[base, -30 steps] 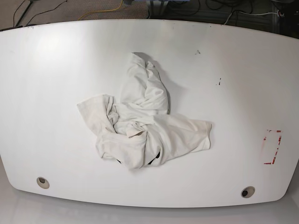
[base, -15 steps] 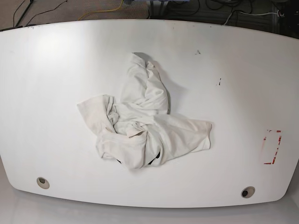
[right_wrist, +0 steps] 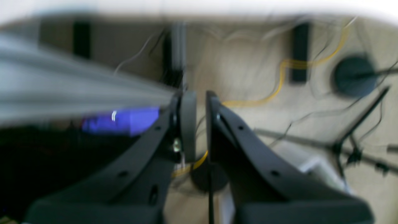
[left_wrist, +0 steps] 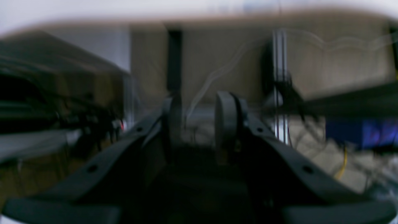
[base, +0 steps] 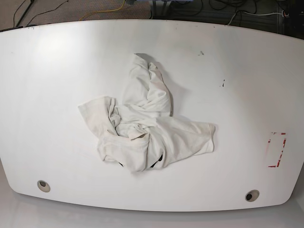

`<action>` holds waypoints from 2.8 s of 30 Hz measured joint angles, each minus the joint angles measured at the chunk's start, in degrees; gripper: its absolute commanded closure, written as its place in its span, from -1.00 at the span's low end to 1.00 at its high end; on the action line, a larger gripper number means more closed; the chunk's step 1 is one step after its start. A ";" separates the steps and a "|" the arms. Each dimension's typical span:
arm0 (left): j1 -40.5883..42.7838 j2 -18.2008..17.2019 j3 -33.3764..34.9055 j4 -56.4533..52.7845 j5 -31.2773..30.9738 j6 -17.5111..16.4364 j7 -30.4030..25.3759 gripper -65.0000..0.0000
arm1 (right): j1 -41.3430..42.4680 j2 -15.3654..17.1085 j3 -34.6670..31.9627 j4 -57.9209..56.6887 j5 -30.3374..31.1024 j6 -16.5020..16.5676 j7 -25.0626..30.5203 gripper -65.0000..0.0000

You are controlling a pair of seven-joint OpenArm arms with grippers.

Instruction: Layout the t-shirt on the table in an organized manner, then fold the t-shirt properly

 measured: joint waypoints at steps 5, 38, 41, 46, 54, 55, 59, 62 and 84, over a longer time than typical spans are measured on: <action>-1.07 0.22 0.02 2.21 -0.28 -0.02 0.48 0.50 | 4.44 -0.35 1.18 -0.07 -0.07 1.01 -0.39 0.84; -24.20 3.78 9.18 2.64 -0.20 0.46 -0.33 -0.10 | 39.58 2.89 5.49 -0.31 -0.04 0.35 -7.80 -0.04; -25.03 3.61 11.06 2.62 -0.20 0.39 -0.26 -0.10 | 43.71 4.92 5.25 -0.39 -0.04 0.98 -12.83 -0.05; -27.21 3.74 12.92 2.60 -0.15 0.00 0.07 -0.10 | 51.78 6.82 5.38 -0.92 -0.07 0.44 -21.53 -0.04; -29.22 3.74 12.92 2.60 -0.20 0.57 1.40 -0.10 | 67.08 6.78 3.02 -7.43 -0.02 6.03 -29.59 -0.04; -29.20 3.72 12.94 2.60 -0.20 0.57 1.44 -0.10 | 68.52 6.64 2.80 -8.39 0.44 7.54 -30.53 -0.04; -29.20 3.69 13.05 2.54 -0.17 0.31 1.66 -0.10 | 74.47 6.51 2.03 -13.44 -0.46 8.09 -34.67 -0.04; -29.22 3.58 12.90 2.54 -0.20 0.17 1.62 -0.10 | 78.20 6.82 1.09 -17.75 -0.63 8.79 -35.10 -0.04; -29.09 3.43 12.87 2.38 -0.20 0.35 1.64 -0.10 | 91.71 4.07 0.17 -43.74 0.04 9.64 -34.73 -0.05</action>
